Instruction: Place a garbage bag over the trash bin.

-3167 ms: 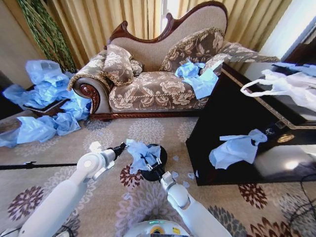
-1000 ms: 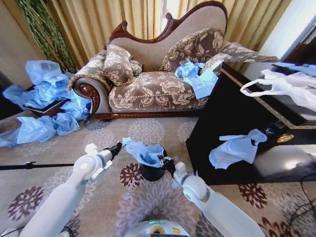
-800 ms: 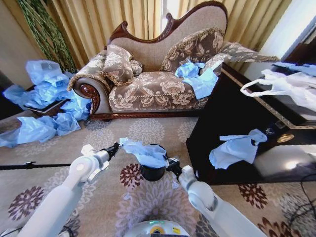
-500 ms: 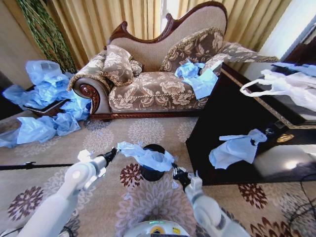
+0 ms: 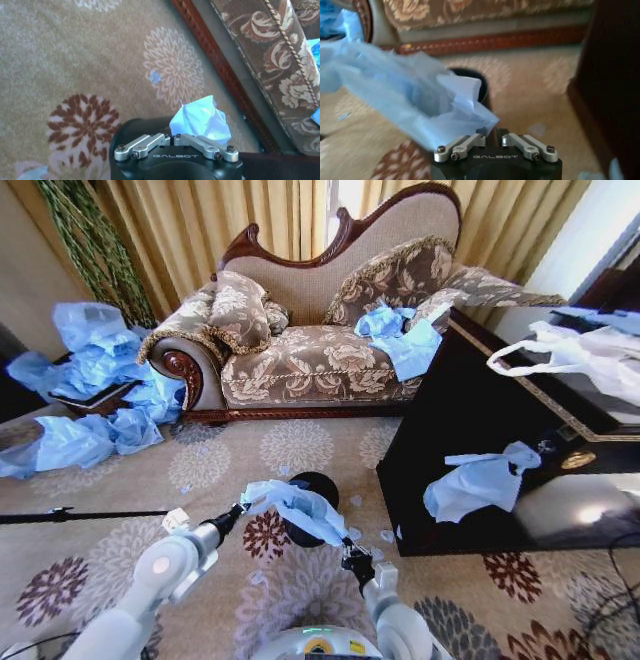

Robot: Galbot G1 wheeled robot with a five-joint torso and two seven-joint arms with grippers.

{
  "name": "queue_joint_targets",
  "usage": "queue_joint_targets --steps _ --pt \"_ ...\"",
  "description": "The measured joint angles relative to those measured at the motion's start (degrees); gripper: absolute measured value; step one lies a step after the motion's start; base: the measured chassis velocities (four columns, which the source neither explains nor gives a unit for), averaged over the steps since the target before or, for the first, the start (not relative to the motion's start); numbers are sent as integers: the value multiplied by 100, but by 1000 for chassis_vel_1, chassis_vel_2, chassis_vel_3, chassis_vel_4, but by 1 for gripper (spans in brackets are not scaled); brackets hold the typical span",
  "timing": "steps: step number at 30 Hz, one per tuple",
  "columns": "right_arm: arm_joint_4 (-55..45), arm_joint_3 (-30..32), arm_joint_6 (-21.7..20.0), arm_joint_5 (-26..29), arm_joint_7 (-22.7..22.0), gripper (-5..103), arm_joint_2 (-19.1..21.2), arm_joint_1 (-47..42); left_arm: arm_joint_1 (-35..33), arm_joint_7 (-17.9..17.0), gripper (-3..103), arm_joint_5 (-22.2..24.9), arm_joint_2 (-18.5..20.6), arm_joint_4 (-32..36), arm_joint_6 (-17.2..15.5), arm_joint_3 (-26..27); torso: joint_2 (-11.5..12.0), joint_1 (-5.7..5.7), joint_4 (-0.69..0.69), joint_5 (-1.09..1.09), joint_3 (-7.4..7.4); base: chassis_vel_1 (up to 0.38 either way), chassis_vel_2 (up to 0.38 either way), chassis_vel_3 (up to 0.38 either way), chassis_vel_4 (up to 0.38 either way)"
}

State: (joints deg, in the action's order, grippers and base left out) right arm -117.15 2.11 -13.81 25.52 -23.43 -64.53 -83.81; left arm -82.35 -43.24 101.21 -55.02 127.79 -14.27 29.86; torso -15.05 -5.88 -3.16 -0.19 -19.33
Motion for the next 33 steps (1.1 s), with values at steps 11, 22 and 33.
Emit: queue_joint_targets --steps 11,22,33 --pt "-735 362 -422 608 -214 55 39 240 -59 -9 0 1 -47 202 -6 -35 0 0 0 0 0 0 0 0 0" --pt "-497 141 -823 1538 -687 93 13 950 42 5 0 -28 -93 296 -30 -272 0 -1 0 0 -1 0 0 0 0" --pt "-191 0 -1107 2432 -1057 99 26 1244 33 83 0 -30 -158 320 -76 -406 0 -1 0 -1 -1 0 0 0 0"
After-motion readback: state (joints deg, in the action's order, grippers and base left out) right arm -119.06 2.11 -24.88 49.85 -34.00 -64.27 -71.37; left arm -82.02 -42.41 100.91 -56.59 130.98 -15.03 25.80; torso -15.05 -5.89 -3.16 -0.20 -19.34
